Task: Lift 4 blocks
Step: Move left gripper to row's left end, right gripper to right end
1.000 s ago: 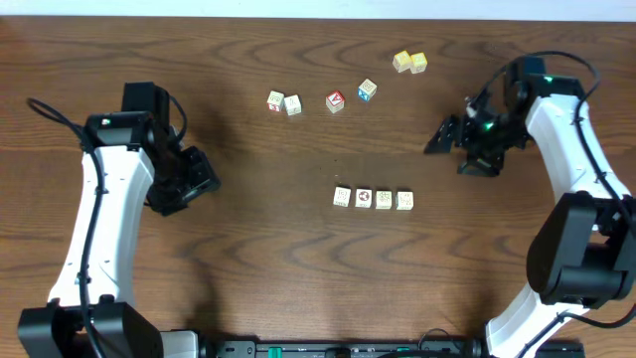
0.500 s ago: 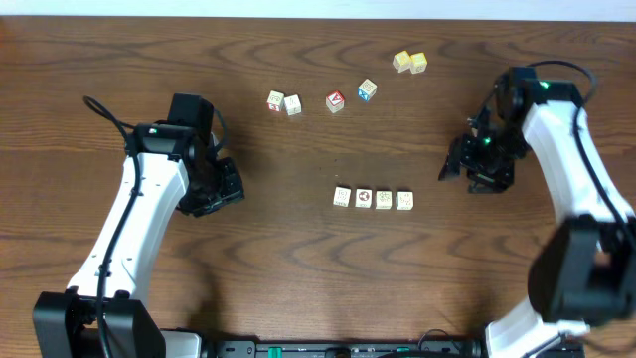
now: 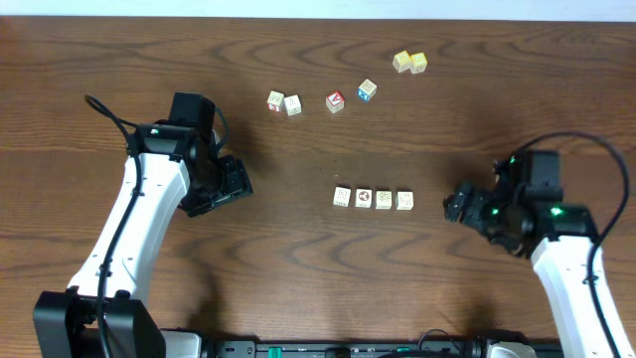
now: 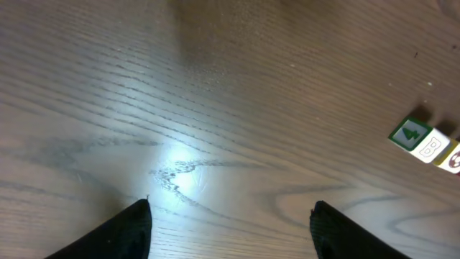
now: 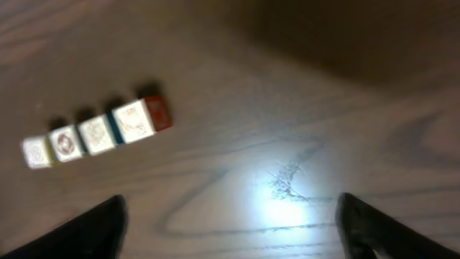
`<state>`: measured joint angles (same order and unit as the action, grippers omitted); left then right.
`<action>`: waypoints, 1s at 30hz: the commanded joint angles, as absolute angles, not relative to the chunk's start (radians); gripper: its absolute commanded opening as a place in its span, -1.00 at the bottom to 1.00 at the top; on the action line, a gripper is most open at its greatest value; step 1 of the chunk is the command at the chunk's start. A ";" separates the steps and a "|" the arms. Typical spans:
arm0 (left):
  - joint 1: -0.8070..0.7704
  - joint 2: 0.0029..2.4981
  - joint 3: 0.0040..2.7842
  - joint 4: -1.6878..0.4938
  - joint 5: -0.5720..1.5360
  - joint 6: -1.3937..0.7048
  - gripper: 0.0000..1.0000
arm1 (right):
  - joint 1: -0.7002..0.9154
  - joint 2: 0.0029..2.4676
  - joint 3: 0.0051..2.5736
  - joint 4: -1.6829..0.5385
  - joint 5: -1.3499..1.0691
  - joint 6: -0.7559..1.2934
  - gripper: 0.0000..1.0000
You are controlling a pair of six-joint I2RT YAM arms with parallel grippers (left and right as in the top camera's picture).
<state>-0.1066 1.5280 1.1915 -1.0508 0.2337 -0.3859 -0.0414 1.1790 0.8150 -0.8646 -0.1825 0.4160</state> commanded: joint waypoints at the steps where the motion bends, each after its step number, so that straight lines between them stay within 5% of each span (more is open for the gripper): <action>1: -0.108 1.529 1.187 -1.073 0.228 -0.378 0.39 | -0.036 1.167 0.756 -0.794 -0.194 0.497 0.33; 2: -0.108 1.529 1.187 -1.076 0.228 -0.378 0.26 | -0.035 1.170 0.744 -0.771 -0.214 0.496 -0.07; 4: -0.108 1.529 1.186 -1.074 0.228 -0.378 0.15 | -0.035 1.178 0.734 -0.732 -0.242 0.487 -0.28; 11: -0.108 1.529 1.186 -1.060 0.228 -0.378 -0.16 | -0.036 1.229 0.741 -0.692 -0.324 0.343 -0.45; 15: -0.108 1.529 1.186 -1.060 0.228 -0.378 -0.19 | -0.036 1.274 0.741 -0.701 -0.342 0.365 -0.45; 20: -0.108 1.529 1.186 -1.060 0.228 -0.379 -0.28 | -0.035 1.282 0.740 -0.699 -0.342 0.483 0.03; 24: -0.117 1.529 1.185 -1.059 0.264 -0.379 -0.40 | -0.030 1.282 0.740 -0.685 -0.342 0.588 -0.35; 30: -0.168 1.531 1.179 -1.025 0.270 -0.379 -0.42 | -0.030 1.283 0.739 -0.620 -0.339 0.609 -0.33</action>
<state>-0.1425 1.5280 1.1896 -1.0336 0.2573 -0.3851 -0.0414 1.2812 0.7368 -0.6285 -0.3340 0.5678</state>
